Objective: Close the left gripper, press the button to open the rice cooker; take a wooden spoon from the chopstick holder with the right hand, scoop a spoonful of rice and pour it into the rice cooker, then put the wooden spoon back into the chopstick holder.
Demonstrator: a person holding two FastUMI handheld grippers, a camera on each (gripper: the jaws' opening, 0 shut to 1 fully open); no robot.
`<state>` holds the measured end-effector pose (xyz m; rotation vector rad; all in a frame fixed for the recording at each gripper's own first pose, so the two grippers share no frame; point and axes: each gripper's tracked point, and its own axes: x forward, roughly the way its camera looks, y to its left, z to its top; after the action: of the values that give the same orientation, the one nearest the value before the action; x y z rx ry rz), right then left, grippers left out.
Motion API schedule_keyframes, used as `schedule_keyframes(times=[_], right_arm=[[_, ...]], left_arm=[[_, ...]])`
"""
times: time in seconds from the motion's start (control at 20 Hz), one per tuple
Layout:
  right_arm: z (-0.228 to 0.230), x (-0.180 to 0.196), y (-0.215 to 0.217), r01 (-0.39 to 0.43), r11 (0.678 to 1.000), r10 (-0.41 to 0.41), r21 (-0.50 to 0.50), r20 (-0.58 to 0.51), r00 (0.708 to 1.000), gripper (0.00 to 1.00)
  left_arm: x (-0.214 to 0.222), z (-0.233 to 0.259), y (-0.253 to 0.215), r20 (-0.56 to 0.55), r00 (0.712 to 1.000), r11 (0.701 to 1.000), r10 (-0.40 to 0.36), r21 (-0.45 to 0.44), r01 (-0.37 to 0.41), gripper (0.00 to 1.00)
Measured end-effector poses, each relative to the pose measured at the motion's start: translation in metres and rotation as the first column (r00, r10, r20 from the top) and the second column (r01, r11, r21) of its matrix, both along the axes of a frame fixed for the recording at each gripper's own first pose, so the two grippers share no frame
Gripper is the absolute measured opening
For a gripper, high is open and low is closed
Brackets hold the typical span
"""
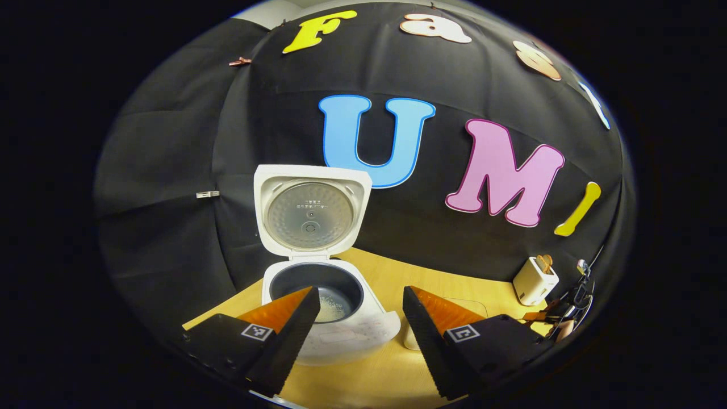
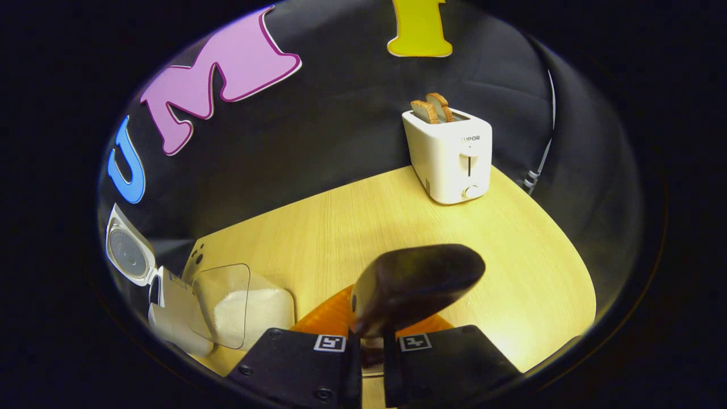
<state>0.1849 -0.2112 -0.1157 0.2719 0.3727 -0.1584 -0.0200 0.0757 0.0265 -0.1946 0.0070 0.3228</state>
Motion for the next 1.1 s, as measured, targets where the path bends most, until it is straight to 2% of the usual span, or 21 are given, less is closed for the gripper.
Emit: schedule_keyframes(times=[0.1, 0.15, 0.2, 0.3, 0.35, 0.4, 0.55, 0.75, 0.9, 1.1], right_arm=[[0.001, -0.006, 0.002, 0.003, 0.999, -0.003, 0.039, -0.001, 1.0, 0.23], [0.001, -0.006, 0.006, -0.001, 0.998, 0.001, 0.058, -0.001, 1.0, 0.28], [0.005, -0.008, 0.009, -0.007, 0.998, 0.007, 0.063, 0.003, 1.0, 0.44], [0.013, -0.012, 0.019, -0.027, 0.998, 0.026, 0.061, 0.016, 1.0, 0.63], [0.013, -0.017, 0.02, -0.011, 0.999, 0.01, 0.035, 0.015, 1.0, 0.73], [0.019, -0.021, 0.017, 0.002, 1.0, -0.001, -0.005, 0.023, 1.0, 1.0], [0.04, -0.03, 0.015, 0.022, 0.998, -0.018, -0.06, 0.073, 0.997, 0.98], [0.047, -0.049, 0.0, 0.082, 0.996, -0.078, -0.03, 0.099, 0.992, 0.99], [0.034, -0.07, -0.013, 0.132, 0.991, -0.135, 0.028, 0.097, 0.986, 0.99], [0.01, -0.115, -0.035, 0.227, 0.973, -0.229, 0.045, 0.061, 0.971, 0.98]], left_arm=[[0.003, 0.0, 0.0, -0.001, 1.0, 1.0, -0.002, 0.002, 0.002, 0.95], [0.005, 0.001, -0.001, 0.0, 1.0, 1.0, -0.005, 0.005, 0.005, 0.95], [0.007, 0.003, -0.001, 0.002, 1.0, 1.0, -0.007, 0.009, 0.007, 0.95], [0.01, 0.013, 0.001, 0.02, 1.0, 1.0, -0.009, 0.017, 0.009, 0.95], [0.012, 0.018, 0.002, 0.031, 0.999, 1.0, -0.009, 0.022, 0.009, 0.95], [0.014, 0.025, 0.006, 0.042, 0.999, 1.0, -0.006, 0.027, 0.005, 0.95], [0.014, 0.048, 0.026, 0.073, 0.997, 0.998, 0.025, 0.052, -0.028, 0.95], [0.011, 0.089, 0.069, 0.124, 0.989, 0.989, 0.079, 0.111, -0.093, 0.95], [0.01, 0.128, 0.104, 0.14, 0.984, 0.977, 0.11, 0.168, -0.133, 0.95], [0.021, 0.18, 0.142, 0.165, 0.977, 0.963, 0.135, 0.212, -0.169, 0.95]])
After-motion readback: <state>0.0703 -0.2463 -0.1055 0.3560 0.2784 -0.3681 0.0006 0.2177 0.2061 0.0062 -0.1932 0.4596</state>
